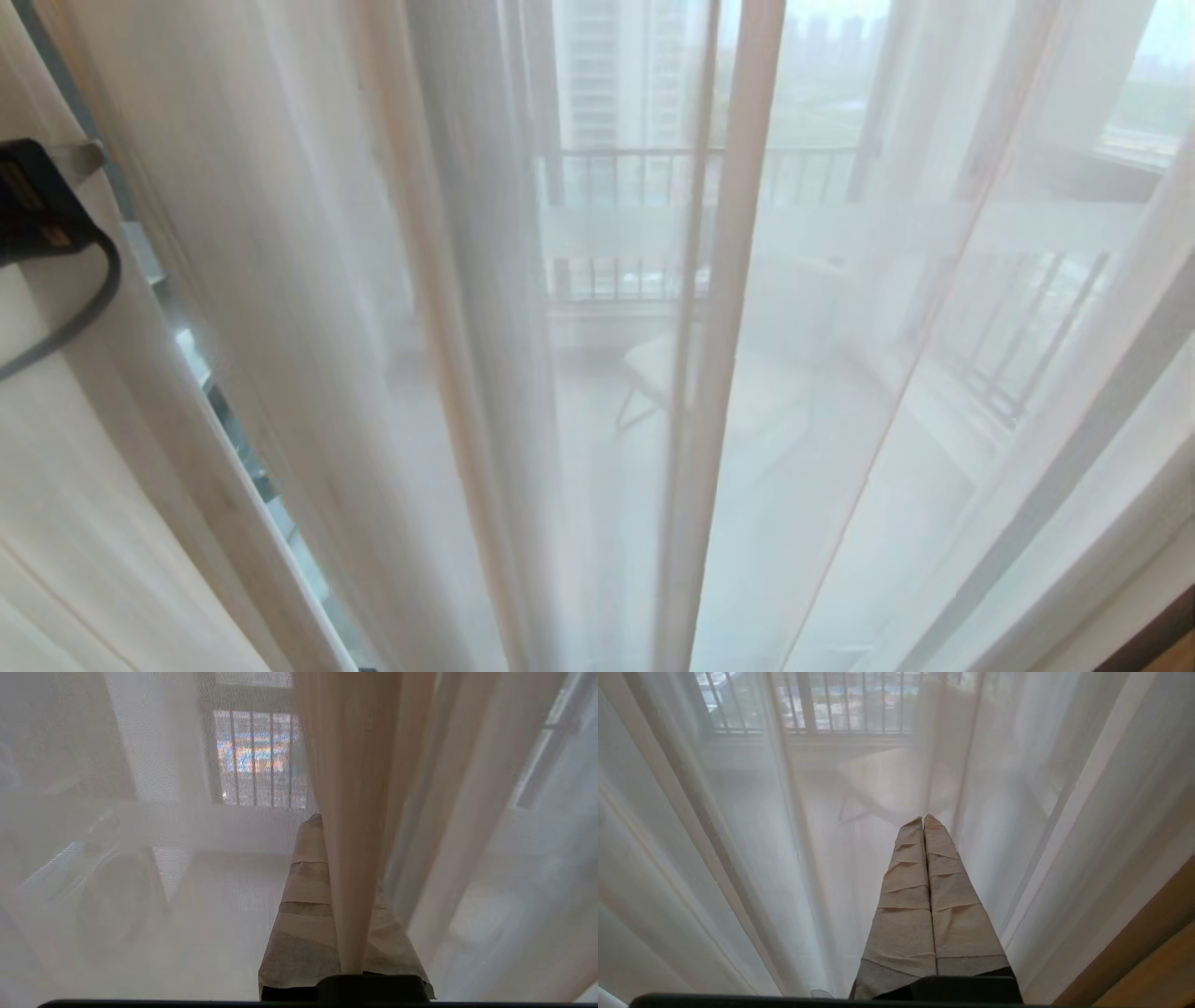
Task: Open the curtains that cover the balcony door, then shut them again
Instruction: Close the inner curtains on both sides
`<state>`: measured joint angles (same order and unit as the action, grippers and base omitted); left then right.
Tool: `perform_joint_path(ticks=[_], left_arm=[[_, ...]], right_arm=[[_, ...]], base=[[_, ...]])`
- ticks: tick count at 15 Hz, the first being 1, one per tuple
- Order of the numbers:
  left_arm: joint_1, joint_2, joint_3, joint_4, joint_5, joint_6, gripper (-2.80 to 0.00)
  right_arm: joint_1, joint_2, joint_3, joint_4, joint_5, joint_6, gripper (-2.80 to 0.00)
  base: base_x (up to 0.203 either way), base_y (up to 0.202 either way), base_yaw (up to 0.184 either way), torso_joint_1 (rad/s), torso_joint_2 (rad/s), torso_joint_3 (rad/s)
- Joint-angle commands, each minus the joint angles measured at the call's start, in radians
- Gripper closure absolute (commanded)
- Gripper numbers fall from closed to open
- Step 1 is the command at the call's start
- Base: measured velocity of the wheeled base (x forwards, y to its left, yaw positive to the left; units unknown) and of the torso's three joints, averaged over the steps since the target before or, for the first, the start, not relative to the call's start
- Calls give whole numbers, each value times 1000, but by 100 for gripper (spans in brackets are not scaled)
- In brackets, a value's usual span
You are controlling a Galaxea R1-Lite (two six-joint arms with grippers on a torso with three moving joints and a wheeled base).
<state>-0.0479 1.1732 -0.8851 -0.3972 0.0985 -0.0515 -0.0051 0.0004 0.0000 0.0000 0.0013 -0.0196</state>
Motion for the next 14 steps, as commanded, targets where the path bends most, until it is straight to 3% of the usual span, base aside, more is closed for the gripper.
perform_joint_path(ticks=[1,10,14], left_arm=[[0,-1,0,-3,1,-1,0],[0,-6,-8,-2,1,-1,0],[-23,-6,-14,-7,-1,-1,0]], right_arm=[[1,0,0,0,0,0,0],[-1,0,0,0,0,0,0],[1,0,0,0,0,0,0]], base=[[0,-190,1,4,2,-1],[0,-183,0,3,3,3],[0,-24,-1,1,0,1]])
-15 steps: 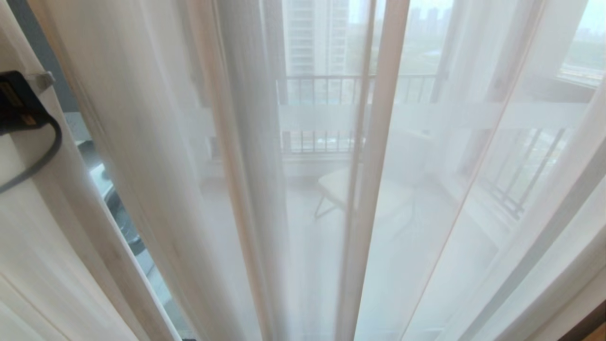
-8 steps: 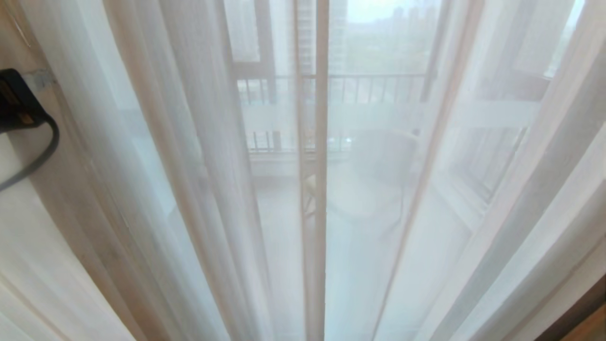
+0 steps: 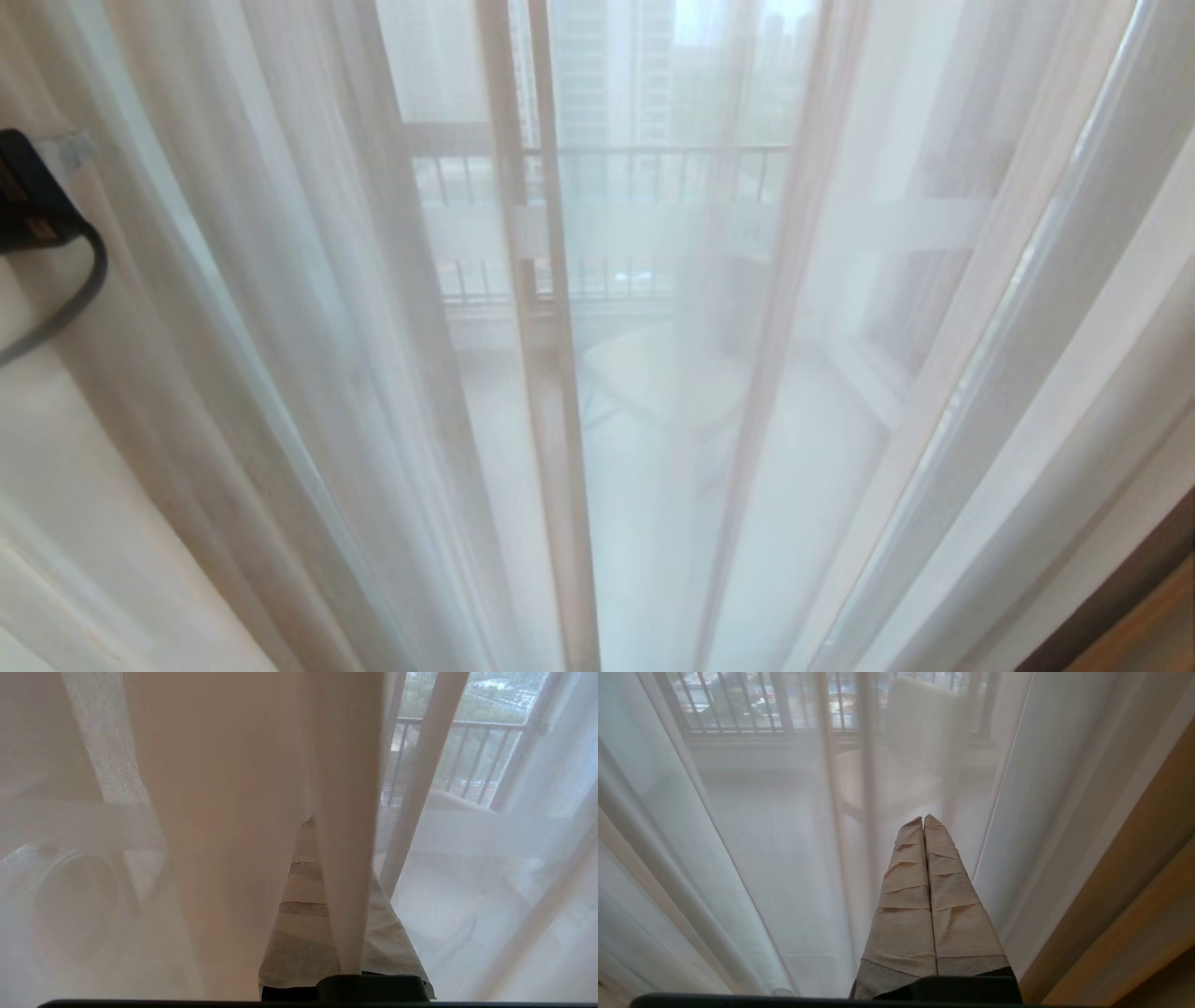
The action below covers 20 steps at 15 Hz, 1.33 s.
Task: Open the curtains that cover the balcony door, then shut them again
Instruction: Close the inner curtains on both sides
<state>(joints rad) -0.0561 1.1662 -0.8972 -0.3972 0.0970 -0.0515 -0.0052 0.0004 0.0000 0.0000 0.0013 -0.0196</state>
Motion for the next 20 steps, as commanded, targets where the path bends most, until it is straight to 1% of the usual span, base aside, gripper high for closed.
perform_joint_path(ticks=[1,4,7,9,14,17,20], left_arm=[[-26,1,-2,-7,1,-1,0],[-74,8,-17,-3,1,0,0],[-150,34,-61,0,3,2,0],[-216,57,-93,0,7,3,0],[-429,142,-175,-1,18,47,0],[-541,201,-217,-2,18,53,0],[-628,267,-263,-8,18,53,0]], right_arm=[[-1,0,0,0,0,0,0],[1,0,0,0,0,0,0],[1,0,0,0,0,0,0],[-1,0,0,0,0,0,0],[1,0,0,0,0,0,0],[1,0,0,0,0,0,0],[1,0,0,0,0,0,0]], base=[[0,0,0,0,0,0],[0,0,0,0,0,0],[0,0,0,0,0,0],[0,0,0,0,0,0],[0,0,0,0,0,0],[0,0,0,0,0,0],[0,0,0,0,0,0]])
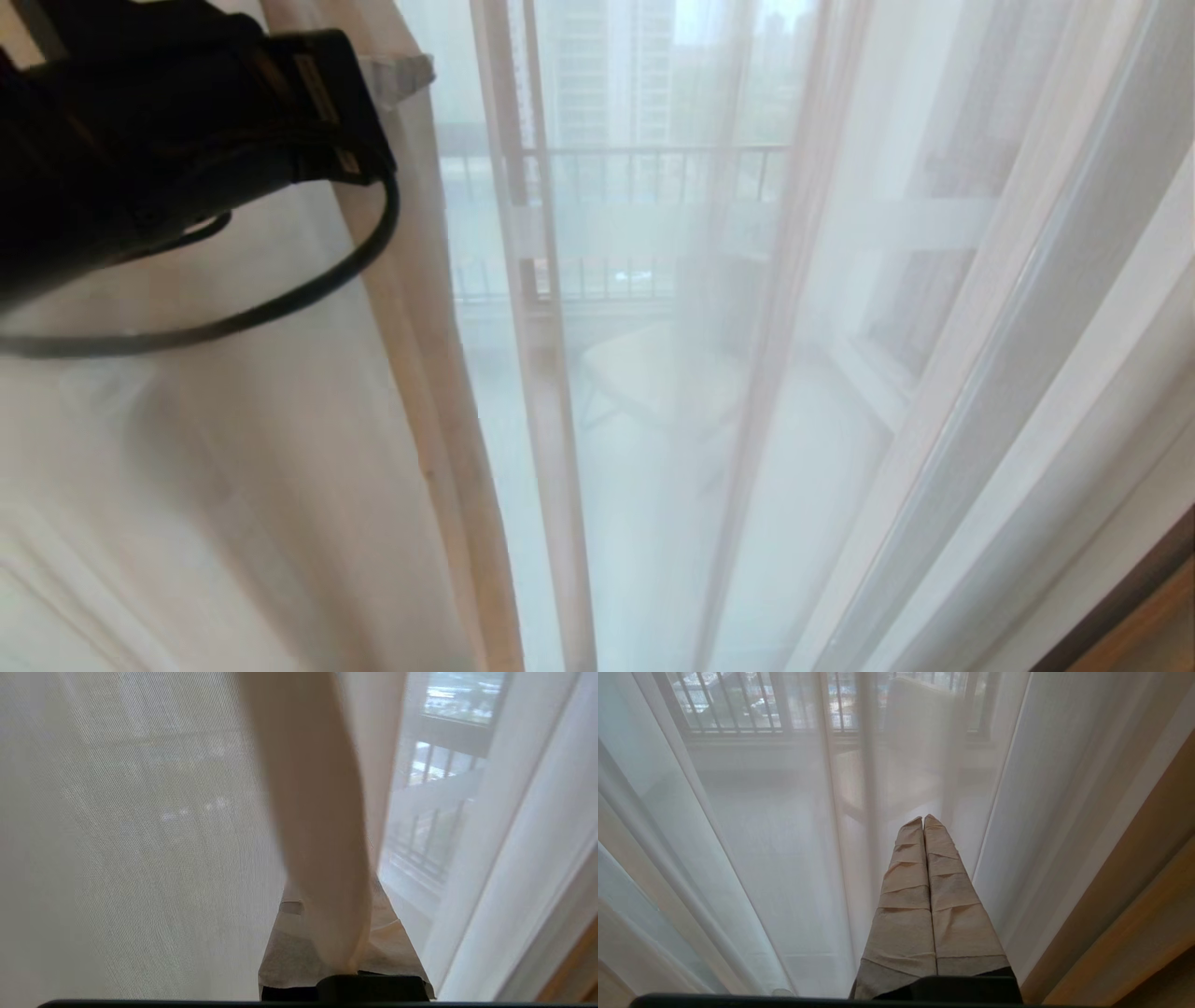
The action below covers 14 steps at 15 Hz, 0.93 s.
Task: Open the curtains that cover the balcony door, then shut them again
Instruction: Close the inner curtains on both sides
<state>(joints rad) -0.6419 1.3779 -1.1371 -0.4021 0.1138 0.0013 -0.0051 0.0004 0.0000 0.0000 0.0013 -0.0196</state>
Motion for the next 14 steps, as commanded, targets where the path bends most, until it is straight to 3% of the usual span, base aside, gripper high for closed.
perform_joint_path(ticks=[1,7,10,14], left_arm=[[-62,75,-39,-4,1,0,0],[-114,150,-81,-4,7,2,0],[-104,156,-80,-9,71,-2,0],[-29,148,-78,-11,180,-4,0]], right_arm=[[-1,0,0,0,0,0,0],[0,0,0,0,0,0,0],[-1,0,0,0,0,0,0],[1,0,0,0,0,0,0]], base=[[0,0,0,0,0,0],[0,0,0,0,0,0],[0,0,0,0,0,0],[0,0,0,0,0,0]])
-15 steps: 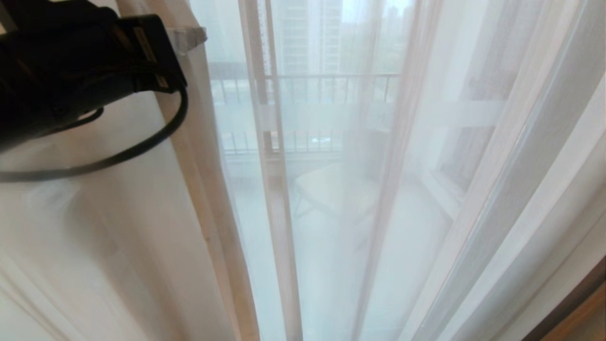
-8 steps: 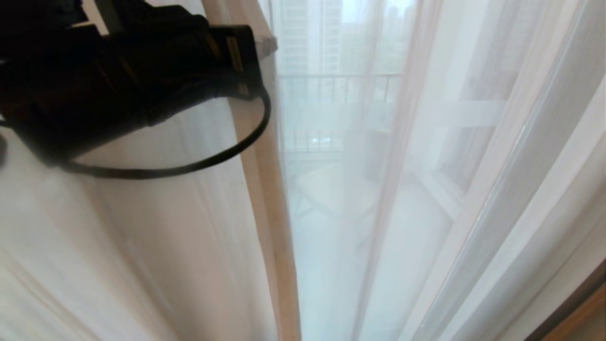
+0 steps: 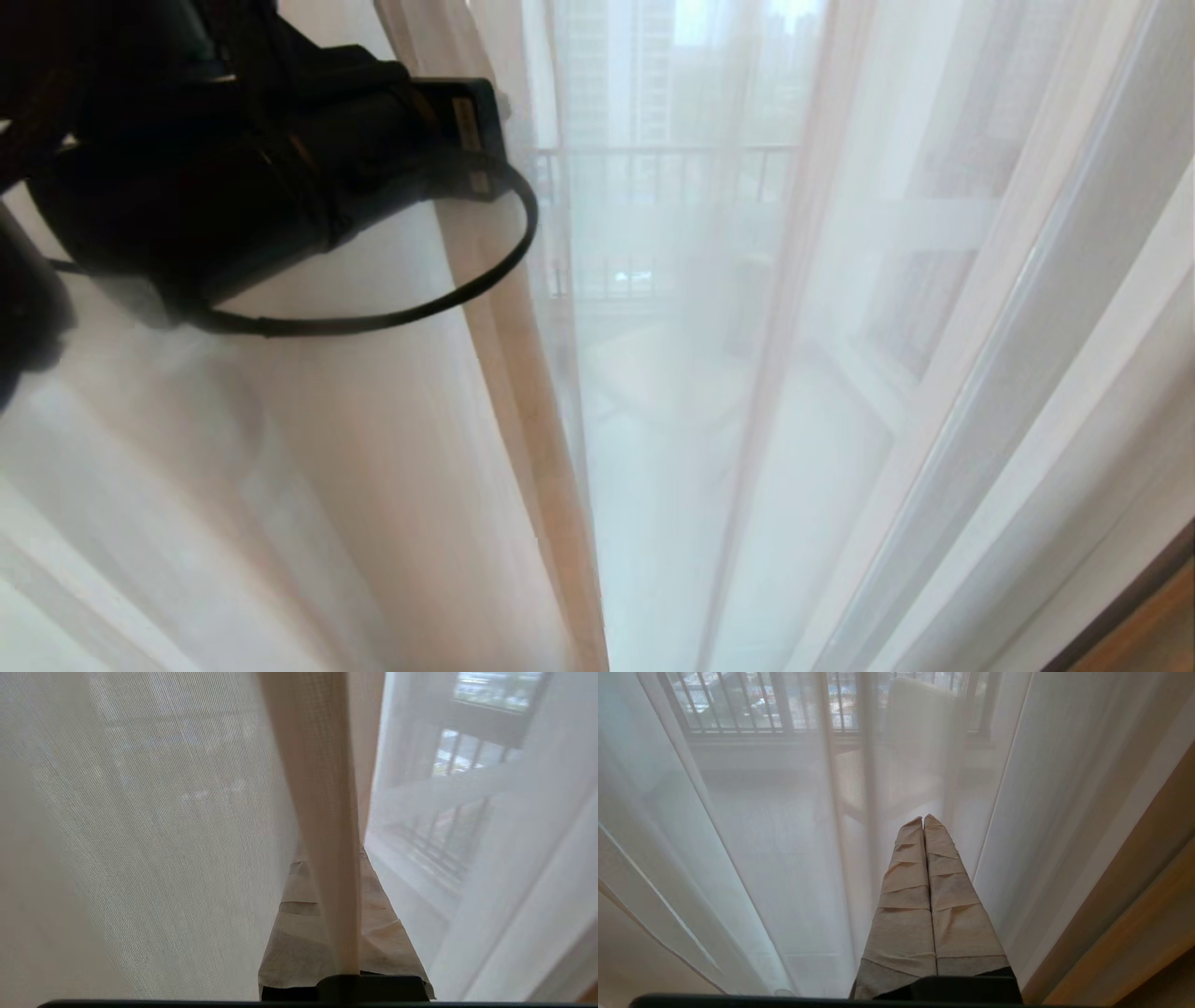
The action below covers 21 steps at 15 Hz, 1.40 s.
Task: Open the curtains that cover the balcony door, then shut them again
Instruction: Close the inner curtains on both sides
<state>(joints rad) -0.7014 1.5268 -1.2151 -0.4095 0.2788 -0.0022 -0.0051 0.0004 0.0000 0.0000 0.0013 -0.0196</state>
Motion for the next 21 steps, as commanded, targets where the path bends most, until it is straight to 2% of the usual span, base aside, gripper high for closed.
perform_joint_path(ticks=[1,4,8,10,15,20,21], left_arm=[[60,-6,2,-5,30,-1,0],[178,-22,35,-40,70,-1,0],[342,-34,77,-91,80,3,0],[396,-61,139,-114,79,4,0],[483,-125,245,-124,79,4,0],[500,-128,246,-124,79,4,0],[500,-126,246,-124,79,4,-280]], right_arm=[[1,0,0,0,0,0,0],[-1,0,0,0,0,0,0],[-1,0,0,0,0,0,0],[1,0,0,0,0,0,0],[1,0,0,0,0,0,0],[0,0,0,0,0,0,0],[-1,0,0,0,0,0,0]], base=[[0,0,0,0,0,0],[0,0,0,0,0,0],[0,0,0,0,0,0],[0,0,0,0,0,0],[0,0,0,0,0,0],[0,0,0,0,0,0],[0,0,0,0,0,0]])
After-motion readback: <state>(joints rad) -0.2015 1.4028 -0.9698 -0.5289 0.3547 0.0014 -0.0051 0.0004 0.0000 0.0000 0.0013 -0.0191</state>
